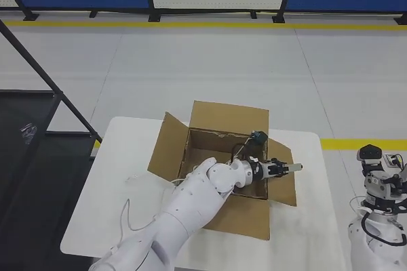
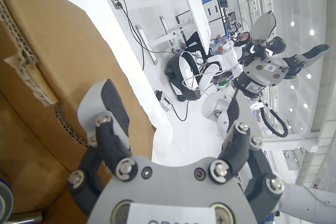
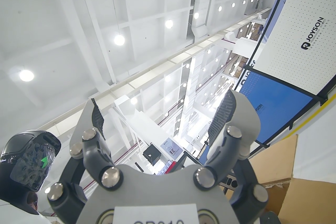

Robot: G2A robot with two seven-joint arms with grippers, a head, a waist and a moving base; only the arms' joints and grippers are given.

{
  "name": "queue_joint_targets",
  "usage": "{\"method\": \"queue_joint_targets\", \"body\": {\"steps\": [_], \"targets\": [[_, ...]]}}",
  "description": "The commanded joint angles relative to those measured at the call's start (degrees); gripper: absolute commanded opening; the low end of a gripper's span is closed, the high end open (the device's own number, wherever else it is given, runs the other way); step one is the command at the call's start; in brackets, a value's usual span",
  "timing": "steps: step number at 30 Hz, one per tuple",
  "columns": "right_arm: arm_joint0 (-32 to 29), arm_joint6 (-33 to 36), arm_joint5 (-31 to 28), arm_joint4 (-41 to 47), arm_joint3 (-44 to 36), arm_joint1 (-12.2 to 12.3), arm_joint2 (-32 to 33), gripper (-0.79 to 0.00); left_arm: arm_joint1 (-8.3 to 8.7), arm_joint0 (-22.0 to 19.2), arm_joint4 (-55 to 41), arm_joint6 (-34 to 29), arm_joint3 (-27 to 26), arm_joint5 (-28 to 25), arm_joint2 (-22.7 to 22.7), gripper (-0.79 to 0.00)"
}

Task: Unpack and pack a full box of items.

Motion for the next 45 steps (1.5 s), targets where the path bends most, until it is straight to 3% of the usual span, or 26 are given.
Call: {"method": "queue_joint_targets", "body": {"steps": [1,9,15,23,31,34,37,41,43,45], "targets": [[-0.15,-0.03,0.27,-0.34,-0.4,0.01,-0.13,0.0,-0.38,-0.14,0.21,0.02,0.58,0.06,-0.11,0.0],[0.36,-0.6,0.55,-1.94,-0.57,0.12,-0.15,0.0,-1.15,-0.91,0.81,-1.35,1.83,-3.24,-1.05,0.0],[1.82,-1.13,1.16,-2.31,0.11,0.41,0.98,0.0,0.08,-2.67,-1.32,-4.0,2.73,-9.54,-4.01,0.0],[5.37,2.4,3.41,-9.89,-0.45,1.19,0.86,0.0,3.98,-4.05,-2.04,-2.97,2.42,-17.59,-8.89,0.0],[9.18,8.26,11.71,-28.57,-4.78,2.09,-3.51,0.0,10.56,-2.45,1.37,0.97,-3.17,-23.35,-15.23,0.0],[11.03,11.03,16.72,-33.44,-5.62,2.27,-6.63,0.0,13.84,0.5,3.8,2.43,-9.43,-23.21,-18.91,0.0],[12.08,12.67,18.97,-32.67,-5.9,2.34,-7.88,0.0,17.68,6.28,7.6,3.02,-20.86,-20.2,-24.31,0.0],[12.08,12.67,18.97,-32.67,-5.9,2.34,-7.88,0.0,22.9,21.01,13.92,0.71,-46.64,-10.88,-35.34,0.0],[12.08,12.67,18.97,-32.67,-5.9,2.34,-7.88,0.0,24.75,29.54,15.47,-1.73,-59.97,-5.72,-41.02,0.0],[12.08,12.67,18.97,-32.67,-5.9,2.34,-7.88,0.0,25.93,36.44,15.87,-3.82,-69.94,-2.09,-45.41,0.0]]}}
